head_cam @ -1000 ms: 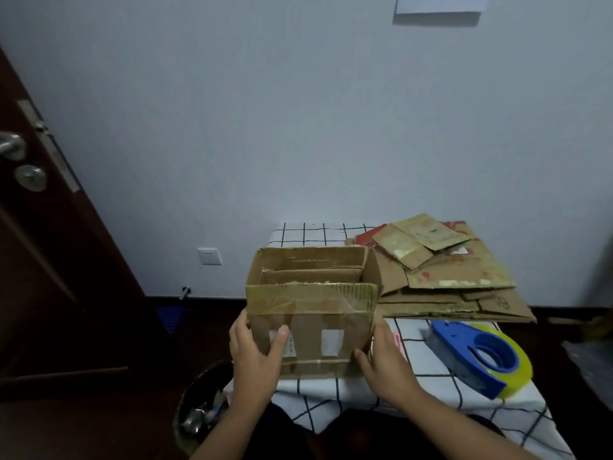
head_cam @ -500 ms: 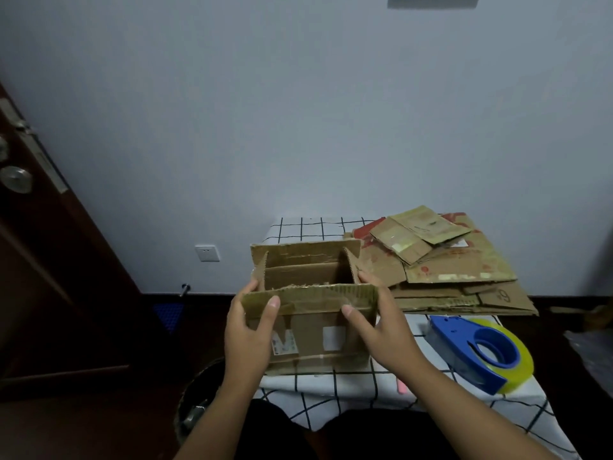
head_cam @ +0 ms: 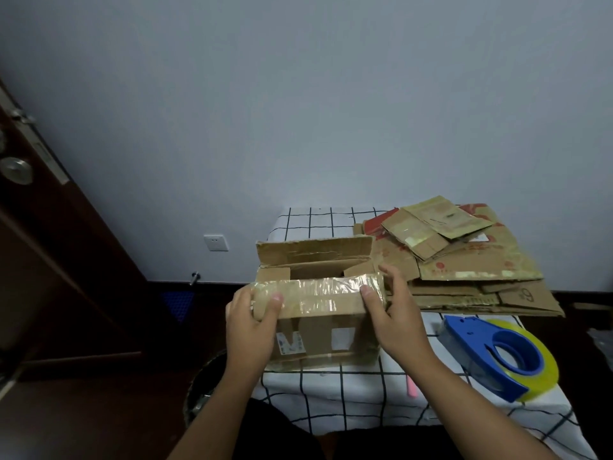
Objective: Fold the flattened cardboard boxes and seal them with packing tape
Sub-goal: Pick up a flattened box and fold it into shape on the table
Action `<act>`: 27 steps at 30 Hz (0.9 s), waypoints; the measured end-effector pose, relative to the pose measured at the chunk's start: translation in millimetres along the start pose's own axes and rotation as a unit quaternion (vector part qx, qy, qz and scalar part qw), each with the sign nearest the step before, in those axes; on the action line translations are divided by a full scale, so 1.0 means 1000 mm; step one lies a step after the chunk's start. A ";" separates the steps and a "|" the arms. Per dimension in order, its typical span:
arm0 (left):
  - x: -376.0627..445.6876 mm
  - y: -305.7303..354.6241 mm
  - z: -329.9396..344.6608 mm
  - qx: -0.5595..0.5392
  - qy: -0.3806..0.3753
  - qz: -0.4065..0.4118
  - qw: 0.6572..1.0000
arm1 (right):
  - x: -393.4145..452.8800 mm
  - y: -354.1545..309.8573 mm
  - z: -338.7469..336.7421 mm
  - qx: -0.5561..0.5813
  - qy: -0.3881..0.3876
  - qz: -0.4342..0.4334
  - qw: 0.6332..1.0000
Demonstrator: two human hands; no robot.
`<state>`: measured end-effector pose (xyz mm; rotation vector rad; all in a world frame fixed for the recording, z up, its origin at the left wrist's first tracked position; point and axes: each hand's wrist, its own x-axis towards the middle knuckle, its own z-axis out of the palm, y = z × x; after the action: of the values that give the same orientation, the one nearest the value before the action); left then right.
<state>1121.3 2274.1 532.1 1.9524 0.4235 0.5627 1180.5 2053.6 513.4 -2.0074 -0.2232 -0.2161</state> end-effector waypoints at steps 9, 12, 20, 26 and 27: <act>0.030 0.032 -0.004 0.272 -0.089 0.134 0.949 | 0.003 -0.006 -0.002 -0.069 0.009 -0.042 0.997; 0.046 0.042 0.004 0.366 -0.145 0.185 0.900 | 0.002 -0.007 -0.001 -0.071 0.020 -0.048 0.996; 0.028 0.025 0.003 0.359 -0.109 0.224 0.899 | 0.002 -0.008 -0.001 -0.121 0.058 -0.074 0.988; 0.013 0.009 0.002 0.381 -0.117 0.229 0.888 | 0.010 -0.016 -0.003 -0.279 0.017 -0.199 0.939; 0.013 0.008 0.002 0.385 -0.124 0.229 0.885 | 0.012 -0.021 -0.004 -0.317 -0.018 -0.204 0.926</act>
<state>1133.1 2276.0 541.7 2.8925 -0.0100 0.4560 1186.3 2059.1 536.0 -2.5896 -0.6668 -0.5755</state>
